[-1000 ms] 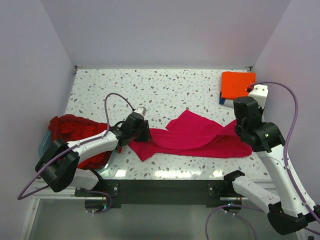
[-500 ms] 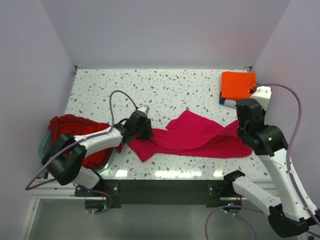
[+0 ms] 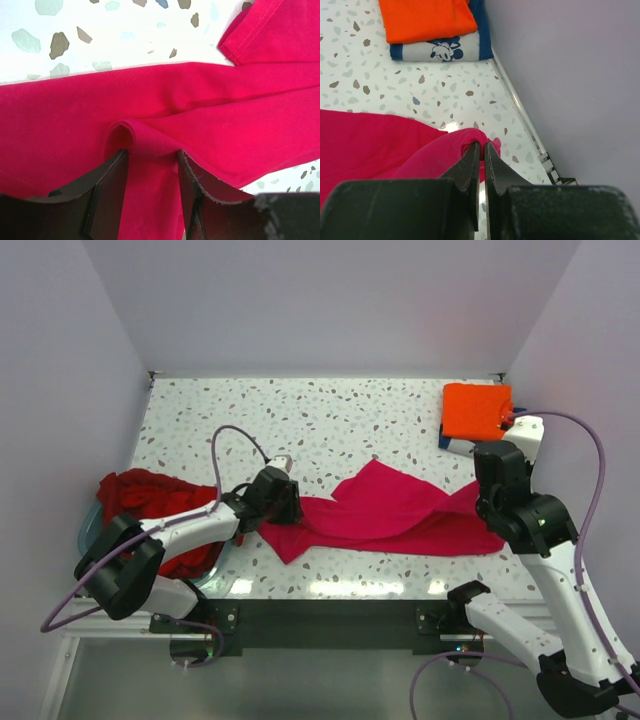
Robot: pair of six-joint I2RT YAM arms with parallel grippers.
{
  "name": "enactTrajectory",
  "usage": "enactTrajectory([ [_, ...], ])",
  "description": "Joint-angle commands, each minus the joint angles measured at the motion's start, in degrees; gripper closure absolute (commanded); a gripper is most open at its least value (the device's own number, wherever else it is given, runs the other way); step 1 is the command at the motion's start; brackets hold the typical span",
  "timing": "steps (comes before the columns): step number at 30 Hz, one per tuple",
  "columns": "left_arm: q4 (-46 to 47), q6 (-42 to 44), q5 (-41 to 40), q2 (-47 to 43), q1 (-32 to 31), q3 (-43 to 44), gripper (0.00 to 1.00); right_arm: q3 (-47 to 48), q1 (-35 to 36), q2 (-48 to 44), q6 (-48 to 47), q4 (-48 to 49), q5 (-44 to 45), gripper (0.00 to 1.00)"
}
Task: Fold and stack the t-shirts
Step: Flatten the tshirt out
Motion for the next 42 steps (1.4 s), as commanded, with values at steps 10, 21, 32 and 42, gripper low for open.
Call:
enactTrajectory([
  [10,4.5,-0.1,-1.2,4.3,0.1,0.5,0.47,0.9,-0.2,-1.0,0.6,-0.7,0.7,1.0],
  [21,5.6,-0.3,-0.8,3.5,0.1,-0.2,0.7,0.5,-0.2,-1.1,0.6,-0.6,1.1,1.0],
  [32,-3.6,-0.9,-1.5,-9.1,0.1,0.1,0.94,1.3,-0.2,-0.9,-0.4,-0.6,1.9,1.0],
  [42,-20.4,2.1,-6.7,-21.7,2.7,9.8,1.0,8.7,-0.2,2.5,-2.5,-0.4,0.1,1.0],
])
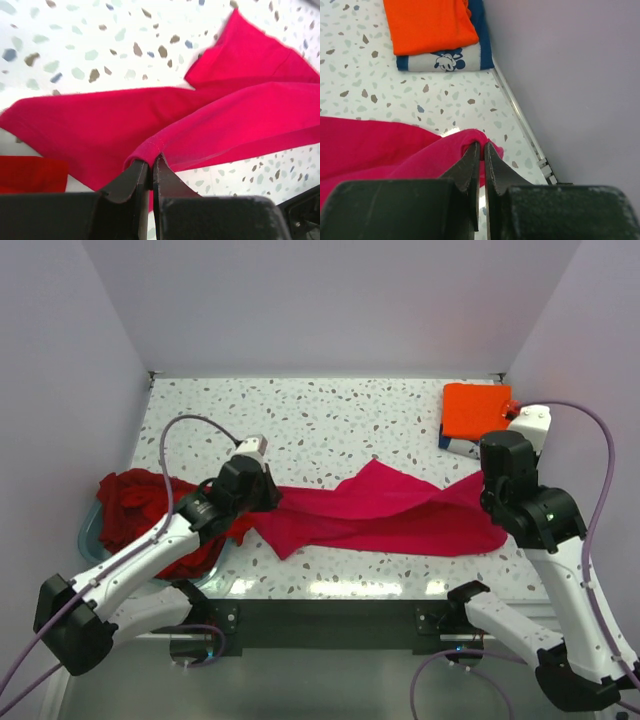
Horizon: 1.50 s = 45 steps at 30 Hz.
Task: Fold and stack the t-shirts
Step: Flatten the tshirt out
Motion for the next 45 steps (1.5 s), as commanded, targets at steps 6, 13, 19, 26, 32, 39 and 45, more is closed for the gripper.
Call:
enactTrajectory([
  [6,-13.8,5.6,-2.3,-5.8,9.8,13.1,1.0,12.7,-0.2,4.7,-2.6,0.9,-1.9,1.0],
  [13,-19.6,6.8,-3.5,-4.6,11.8,24.8,1.0,24.8,-0.2,10.7,-4.3,-0.1,-3.0,1.0],
  [19,-21.0,6.4,0.5,-4.1,12.0,23.7,1.0,24.7,-0.2,11.4,-3.7,0.0,-4.0,1.0],
  [26,-7.6,1.1,14.0,-6.9,12.0,0.8,1.0,9.5,-0.2,4.6,0.3,1.0,-4.6,1.0],
  [32,-2.1,1.4,15.5,-3.5,11.8,-7.1,1.0,0.4,-0.2,1.2,3.3,1.2,-5.0,1.0],
  [39,2.8,1.3,19.3,0.0,11.3,-12.2,0.98,-2.9,-0.2,0.1,4.9,1.0,-5.5,1.0],
  [45,5.3,0.4,19.7,1.7,8.5,-16.0,0.94,-3.3,-0.3,-0.6,5.5,0.7,-5.4,1.0],
])
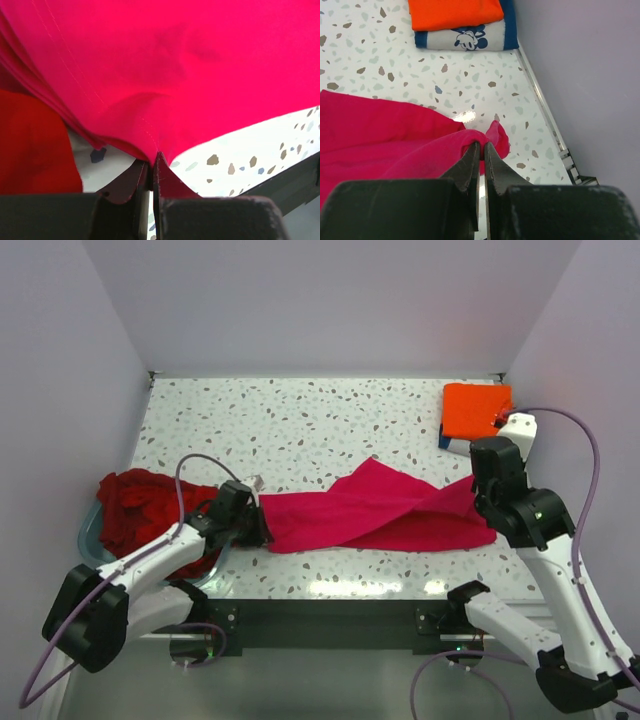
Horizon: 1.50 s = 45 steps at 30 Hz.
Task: Fold and stack the t-shirts
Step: Flatten the tshirt out
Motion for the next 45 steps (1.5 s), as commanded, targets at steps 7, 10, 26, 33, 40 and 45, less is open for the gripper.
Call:
enactTrajectory([
  [7,4.3,-2.4,-2.2,2.7,-5.9,-1.8,0.73,0.1,-0.3,-1.3,1.7,-0.1,0.5,1.0],
  [10,3.6,-2.6,-3.1,2.9,-6.2,-2.1,0.59,0.3,-0.3,-1.5,1.5,-0.4,0.9,1.0],
  [26,-0.9,-5.6,-6.1,-2.6,-7.9,-3.5,0.58,0.0,-0.2,-1.9,2.3,-1.0,0.7,1.0],
  [33,-1.7,-6.1,-4.3,-5.5,-7.9,-4.5,0.84,-0.2,-0.3,-2.0,2.5,-0.9,0.3,1.0],
  [40,-2.4,-6.4,-3.3,-7.3,-7.9,-4.3,1.0,0.8,-0.3,-2.0,2.0,-1.3,0.6,1.0],
  [45,-4.7,-5.6,-4.3,-9.5,-7.8,1.5,1.0,3.4,-0.3,-0.6,0.7,-0.9,0.4,1.0],
])
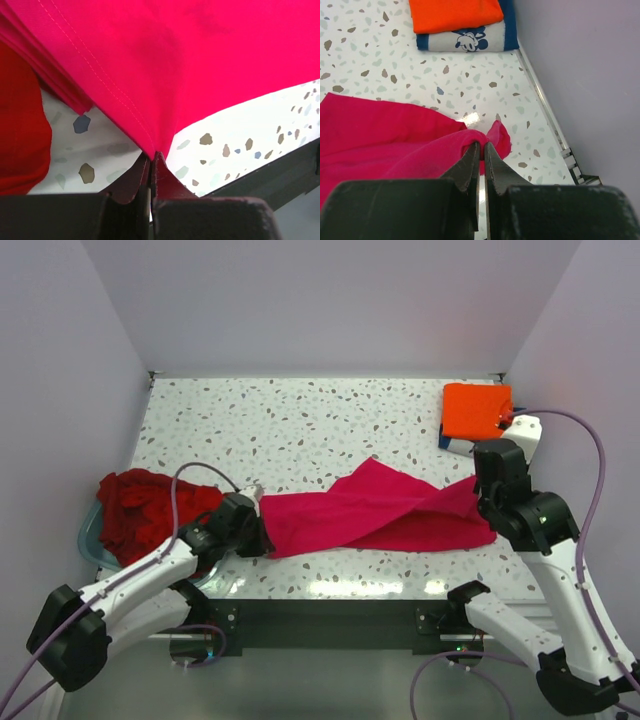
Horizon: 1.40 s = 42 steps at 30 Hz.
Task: Fold and stack the t-shirts
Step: Flatten the tshirt out
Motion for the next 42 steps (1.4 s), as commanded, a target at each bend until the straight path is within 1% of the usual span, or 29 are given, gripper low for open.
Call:
enactTrajectory([
  [1,-2.1,0.5,-1.2,-1.3,0.0,6.9,1.0,4.0,-0.3,1.1,-1.2,0.3,0.5,1.0],
  [2,-2.8,1.1,-2.0,-0.8,0.0,10.7,1.0,5.0,-0.3,2.2,-1.8,0.6,0.5,1.0],
  [4,-5.2,3.2,-3.5,1.1,1.3,15.0,1.0,6.3,-0.3,3.3,-3.2,1.7,0.4,1.0],
  [5,-5.9,4.1,-4.2,1.8,2.2,19.2,1.0,7.8,-0.4,4.9,-3.6,2.0,0.3,1.0],
  [6,-7.2,5.9,-4.1,2.6,3.4,21.5,1.0,9.0,-0.3,5.7,-4.6,2.0,0.2,1.0],
  [7,-7.9,6.9,-3.7,4.1,6.1,23.7,1.0,10.3,-0.3,6.7,-5.0,2.0,0.1,1.0],
  [8,-8.7,7.7,-3.4,4.7,7.1,28.4,1.0,13.6,-0.3,7.5,-5.5,1.8,0.1,1.0],
  [9,-10.2,8.9,-3.7,5.3,8.2,31.0,1.0,15.7,-0.3,9.3,-6.6,1.6,0.1,1.0],
  [10,-11.1,9.4,-4.9,6.4,9.7,36.9,1.0,17.9,-0.3,10.0,-7.1,1.0,0.3,1.0],
  [11,-13.2,9.7,-5.6,7.0,10.2,40.2,1.0,23.0,-0.4,11.7,-7.7,0.5,0.9,1.0],
  [12,-14.1,10.2,-5.6,7.7,10.7,43.4,1.0,25.8,-0.4,12.5,-9.1,0.0,1.2,1.0],
  [13,-14.9,10.4,-8.1,8.9,11.4,50.0,1.0,28.7,-0.4,13.3,-9.7,-1.4,1.6,1.0],
  [14,-15.6,10.4,-8.7,9.5,11.6,53.2,1.0,34.9,-0.4,14.4,-10.3,-2.2,1.8,1.0],
  [15,-16.6,10.5,-9.2,10.0,11.8,56.2,1.0,38.1,-0.4,16.1,-11.3,-3.8,2.5,1.0],
  [16,-17.1,10.5,-10.5,10.9,11.9,61.8,1.0,44.4,-0.4,16.9,-11.9,-4.6,2.7,1.0],
  [19,-17.8,10.5,-12.1,11.2,11.9,70.2,1.0,53.2,-0.4,19.1,-13.4,-7.5,3.6,1.0],
  [20,-17.5,10.6,-12.3,11.0,11.9,71.6,1.0,58.3,-0.4,19.5,-13.7,-8.0,3.9,1.0],
  [22,-16.9,11.1,-11.6,9.2,11.9,74.1,1.0,63.2,-0.4,18.9,-15.4,-7.6,4.2,1.0],
  [23,-16.1,11.4,-11.3,8.4,11.9,74.4,1.0,63.9,-0.4,18.0,-16.0,-6.9,4.2,1.0],
  [28,-13.2,12.9,-8.5,0.3,11.9,72.7,1.0,61.7,-0.4,9.9,-20.2,0.9,5.5,1.0],
  [32,-13.6,13.1,-7.2,-4.4,11.9,72.9,1.0,60.7,-0.2,5.4,-24.5,6.2,6.3,1.0],
  [34,-14.2,12.4,-7.1,-6.4,11.9,73.5,1.0,62.6,-0.1,4.8,-26.4,8.1,6.5,1.0],
  [38,-16.3,11.7,-6.0,-7.1,11.9,75.4,1.0,68.3,1.3,5.6,-29.4,8.8,7.6,1.0],
  [42,-16.4,11.0,-6.1,-8.0,11.9,76.2,1.0,69.3,3.8,6.0,-31.9,11.1,10.2,1.0],
])
